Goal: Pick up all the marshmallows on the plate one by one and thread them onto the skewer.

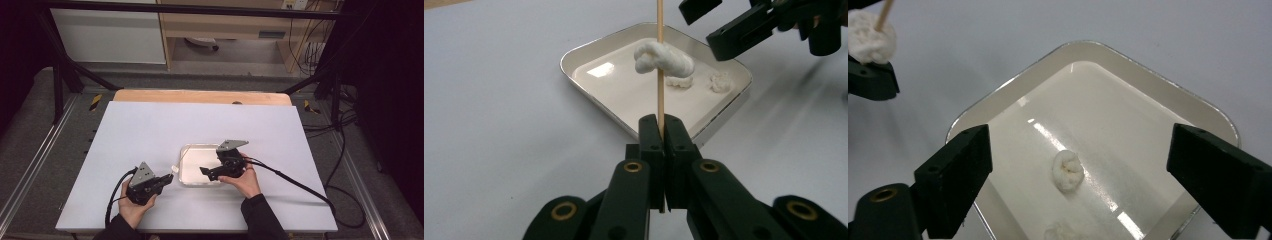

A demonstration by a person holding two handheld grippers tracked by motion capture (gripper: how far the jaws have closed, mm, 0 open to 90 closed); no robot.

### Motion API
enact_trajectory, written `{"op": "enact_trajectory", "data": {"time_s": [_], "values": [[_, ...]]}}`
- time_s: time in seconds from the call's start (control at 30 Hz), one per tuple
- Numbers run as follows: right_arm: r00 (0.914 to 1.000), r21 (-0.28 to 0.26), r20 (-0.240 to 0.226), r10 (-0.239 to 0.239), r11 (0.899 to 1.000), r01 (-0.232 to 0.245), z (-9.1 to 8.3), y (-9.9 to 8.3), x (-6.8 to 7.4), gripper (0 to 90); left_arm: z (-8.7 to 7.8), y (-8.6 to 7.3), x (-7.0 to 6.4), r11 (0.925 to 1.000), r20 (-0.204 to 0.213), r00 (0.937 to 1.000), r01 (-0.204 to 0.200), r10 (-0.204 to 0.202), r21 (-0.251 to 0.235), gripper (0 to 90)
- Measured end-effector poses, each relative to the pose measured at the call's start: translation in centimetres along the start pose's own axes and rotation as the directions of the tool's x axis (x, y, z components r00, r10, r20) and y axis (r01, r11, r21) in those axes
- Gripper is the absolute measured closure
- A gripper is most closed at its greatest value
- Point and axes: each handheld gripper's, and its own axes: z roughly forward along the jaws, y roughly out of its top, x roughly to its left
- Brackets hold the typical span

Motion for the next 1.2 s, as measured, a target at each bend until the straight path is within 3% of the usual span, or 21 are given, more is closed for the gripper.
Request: {"op": "enact_trajectory", "data": {"time_s": [0.2,0.5,1.03,1.2], "values": [[0.9997,0.044,-0.006,-0.024,0.999,0.024,1.4,-0.7,-0.4,25.2,0.0,0.0,0.0,1.0000,0.004,1.0000,0.000,0.000,0.003,88.5],[0.9986,0.046,-0.023,-0.048,0.998,0.049,2.3,-1.2,-0.4,53.8,0.1,0.0,0.0,1.0000,0.007,1.0000,0.000,0.000,0.006,88.5],[0.9946,0.037,-0.025,-0.101,0.994,0.102,2.6,-1.7,0.0,73.0,0.1,0.0,-0.1,1.0000,0.007,1.0000,-0.005,0.005,0.008,88.5],[0.9959,0.038,-0.023,-0.088,0.995,0.089,2.6,-1.7,0.0,75.7,0.1,0.0,-0.1,1.0000,0.010,0.9999,-0.007,0.007,0.007,88.5]]}}
